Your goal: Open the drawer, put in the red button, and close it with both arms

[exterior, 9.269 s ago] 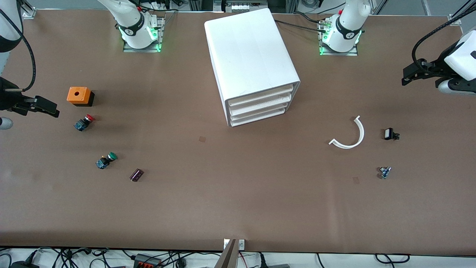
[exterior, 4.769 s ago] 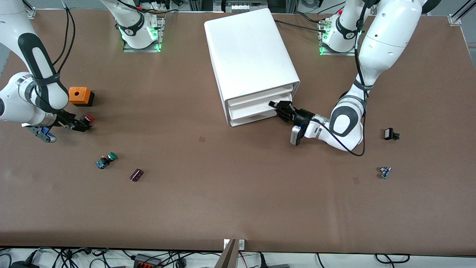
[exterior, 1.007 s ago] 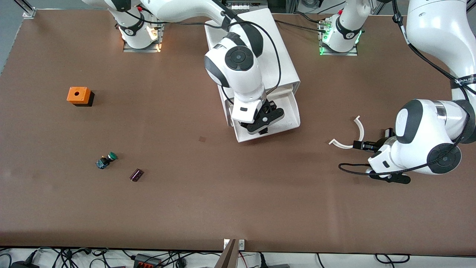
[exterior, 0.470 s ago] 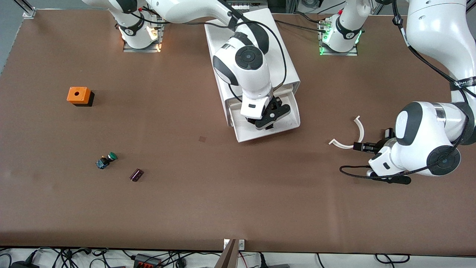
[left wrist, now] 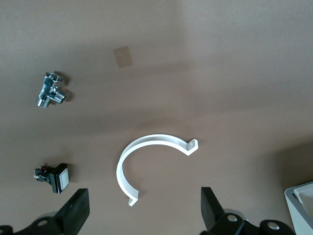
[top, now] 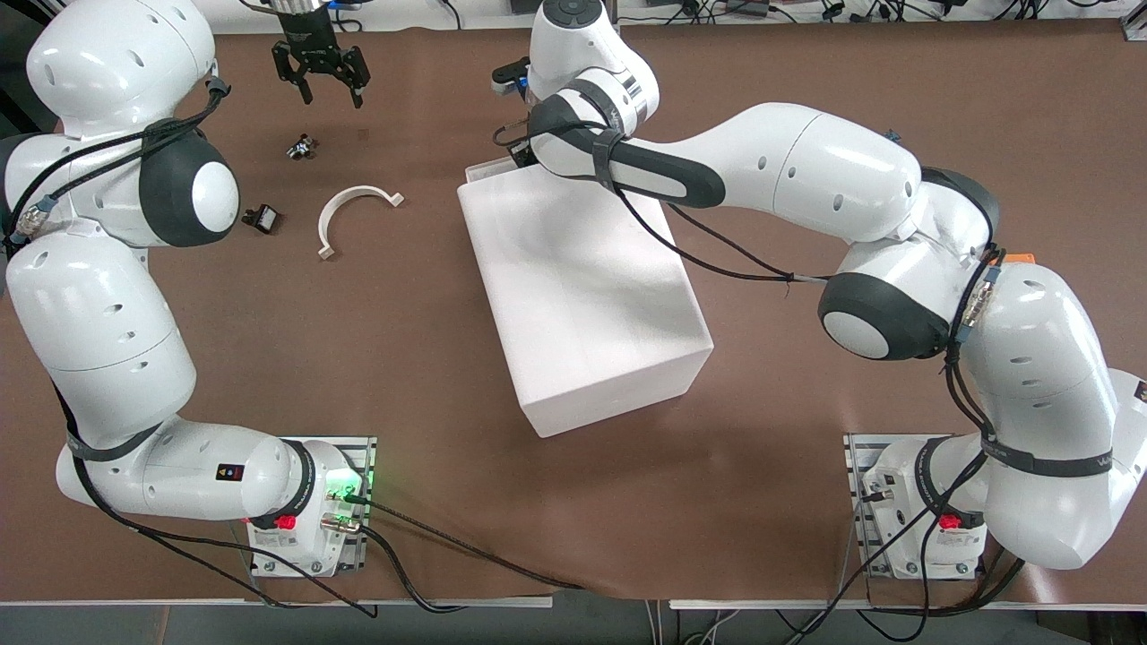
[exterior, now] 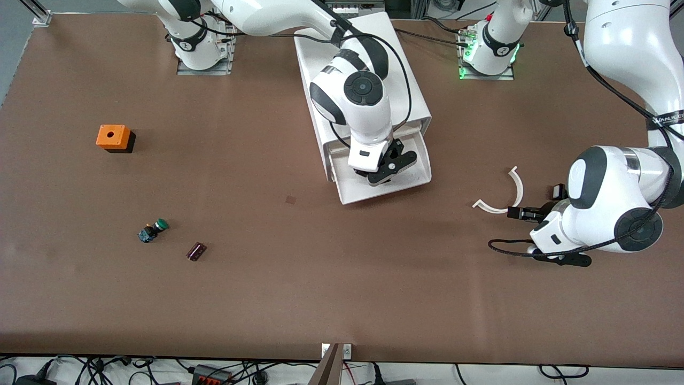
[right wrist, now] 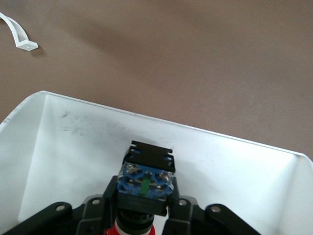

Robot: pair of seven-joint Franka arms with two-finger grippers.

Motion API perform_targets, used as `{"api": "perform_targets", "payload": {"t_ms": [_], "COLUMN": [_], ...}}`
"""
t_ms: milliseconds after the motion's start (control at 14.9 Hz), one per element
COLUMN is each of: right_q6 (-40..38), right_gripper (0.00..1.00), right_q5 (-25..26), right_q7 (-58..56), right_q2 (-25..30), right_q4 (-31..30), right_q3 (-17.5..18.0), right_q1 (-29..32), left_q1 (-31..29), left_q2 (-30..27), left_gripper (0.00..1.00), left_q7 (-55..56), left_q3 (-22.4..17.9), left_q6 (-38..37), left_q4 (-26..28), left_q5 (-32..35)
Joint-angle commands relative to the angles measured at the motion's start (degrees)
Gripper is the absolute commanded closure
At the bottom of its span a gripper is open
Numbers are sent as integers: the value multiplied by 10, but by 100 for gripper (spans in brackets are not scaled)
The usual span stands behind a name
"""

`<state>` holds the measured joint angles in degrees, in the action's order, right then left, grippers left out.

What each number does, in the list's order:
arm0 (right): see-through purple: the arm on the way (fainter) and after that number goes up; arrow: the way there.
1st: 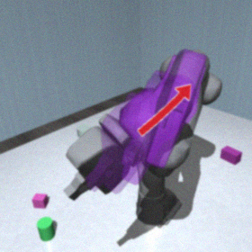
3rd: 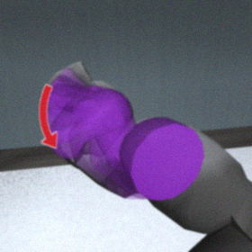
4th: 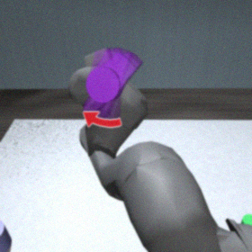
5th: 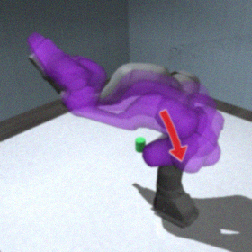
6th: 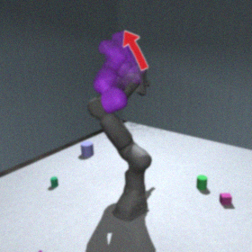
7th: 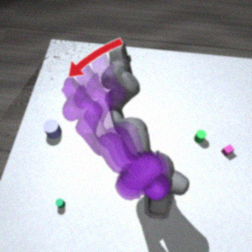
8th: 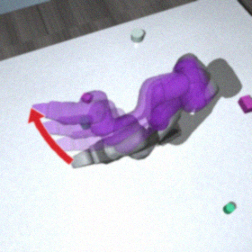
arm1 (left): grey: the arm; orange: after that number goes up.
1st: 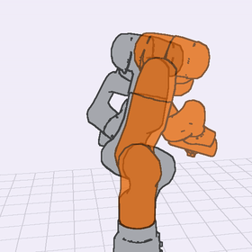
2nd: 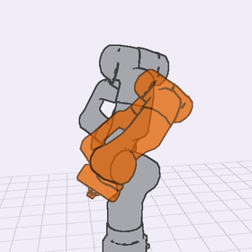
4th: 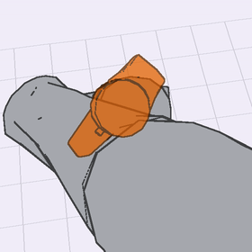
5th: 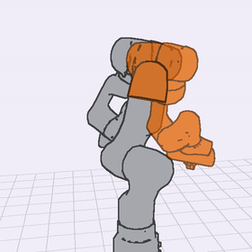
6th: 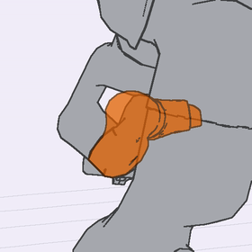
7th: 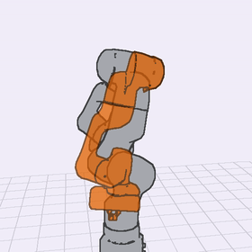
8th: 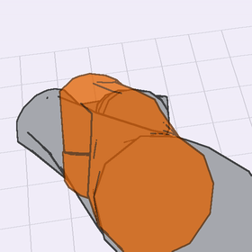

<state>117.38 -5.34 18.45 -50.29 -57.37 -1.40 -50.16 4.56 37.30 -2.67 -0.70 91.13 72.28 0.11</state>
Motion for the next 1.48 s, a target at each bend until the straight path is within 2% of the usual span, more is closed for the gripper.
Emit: {"api": "perform_targets", "payload": {"t_ms": [0,336,672,806,1007,1410], "right_q6": [-11,-36,-28,-47,-96,-216], "right_gripper": [0,0,0,0,0,0], "right_q5": [8,6,6,5,9,9], "right_q7": [11,12,12,8,7,-13], "right_q2": [-7,5,13,33,52,73], "right_q4": [19,27,81,80,74,60], "right_q3": [3,-3,-5,-6,-4,-8], "right_q1": [-5,-5,34,68,144,290], "left_q1": [3,4,9,11,21,135], "left_q2": [6,7,4,2,9,30], "left_gripper": [0,0,0,0,0,0], "left_q7": [6,6,8,24,115,321], "left_q3": [1,1,6,19,31,29], "left_q6": [2,3,1,1,16,127], "left_q4": [-11,-11,-13,-13,-11,3], "left_q5": [0,0,-5,-12,-78,-70]}}
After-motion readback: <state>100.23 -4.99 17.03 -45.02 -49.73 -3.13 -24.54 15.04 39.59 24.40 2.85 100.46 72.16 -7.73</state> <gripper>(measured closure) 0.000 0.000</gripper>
